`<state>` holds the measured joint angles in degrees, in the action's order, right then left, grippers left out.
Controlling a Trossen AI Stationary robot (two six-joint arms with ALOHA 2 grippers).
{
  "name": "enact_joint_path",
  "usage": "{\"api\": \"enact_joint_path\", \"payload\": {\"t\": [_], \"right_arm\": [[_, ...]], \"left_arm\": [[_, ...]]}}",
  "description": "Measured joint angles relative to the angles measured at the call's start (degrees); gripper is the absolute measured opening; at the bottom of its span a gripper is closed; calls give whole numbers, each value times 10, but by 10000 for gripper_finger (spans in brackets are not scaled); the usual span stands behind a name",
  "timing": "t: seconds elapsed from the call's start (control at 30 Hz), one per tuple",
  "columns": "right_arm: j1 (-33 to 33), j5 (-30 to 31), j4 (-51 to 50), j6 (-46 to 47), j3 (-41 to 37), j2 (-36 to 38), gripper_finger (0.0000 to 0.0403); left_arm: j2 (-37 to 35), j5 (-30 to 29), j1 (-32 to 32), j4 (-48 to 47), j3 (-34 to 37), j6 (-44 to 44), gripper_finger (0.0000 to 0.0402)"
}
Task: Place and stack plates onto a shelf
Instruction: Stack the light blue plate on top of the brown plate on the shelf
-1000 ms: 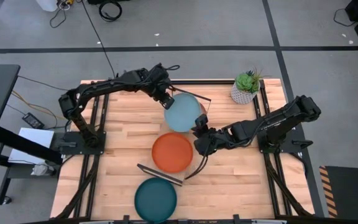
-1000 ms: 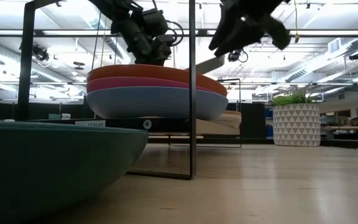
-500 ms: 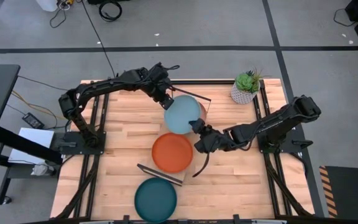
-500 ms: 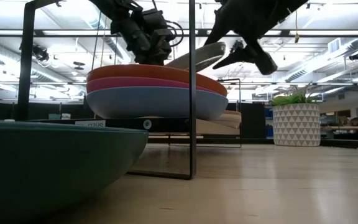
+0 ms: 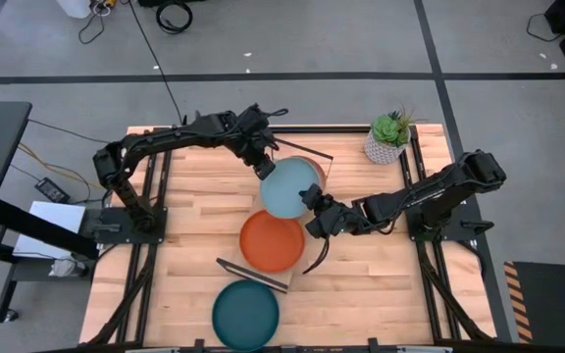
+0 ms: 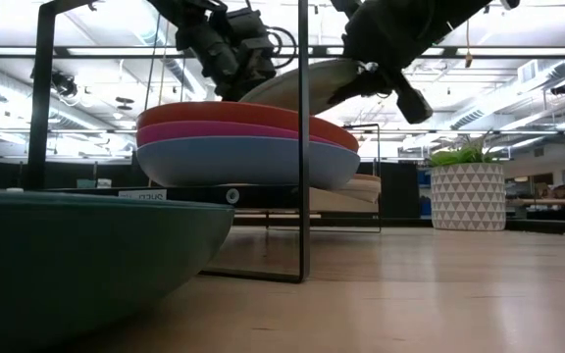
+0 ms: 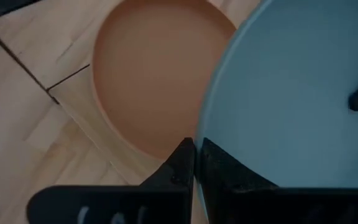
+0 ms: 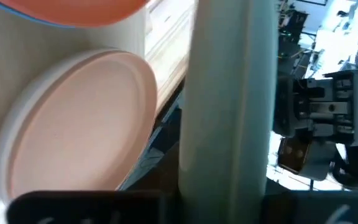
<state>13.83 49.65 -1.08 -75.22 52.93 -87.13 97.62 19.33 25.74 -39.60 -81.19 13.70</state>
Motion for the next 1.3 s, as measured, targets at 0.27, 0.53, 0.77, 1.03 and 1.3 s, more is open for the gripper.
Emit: {"api": "enact_joint_path", "payload": {"t": [0.27, 0.53, 0.77, 1.03, 1.3], "right_arm": [[11, 2, 1, 13, 0, 0, 63], [-4, -19, -37, 164, 0, 0, 64], [-58, -70, -62, 290, -12, 0, 60], [-109, -87, 0, 276, -67, 0, 61], [-126, -174, 1, 284, -74, 0, 106]], "left_arm": [[-36, -24, 1, 9, 0, -80, 82], [-129, -67, 1, 23, 0, -107, 178], [-204, -132, -44, 51, 0, -129, 189], [-225, -224, -105, 59, 0, -150, 184], [-220, -238, -112, 58, 0, -151, 183]]}}
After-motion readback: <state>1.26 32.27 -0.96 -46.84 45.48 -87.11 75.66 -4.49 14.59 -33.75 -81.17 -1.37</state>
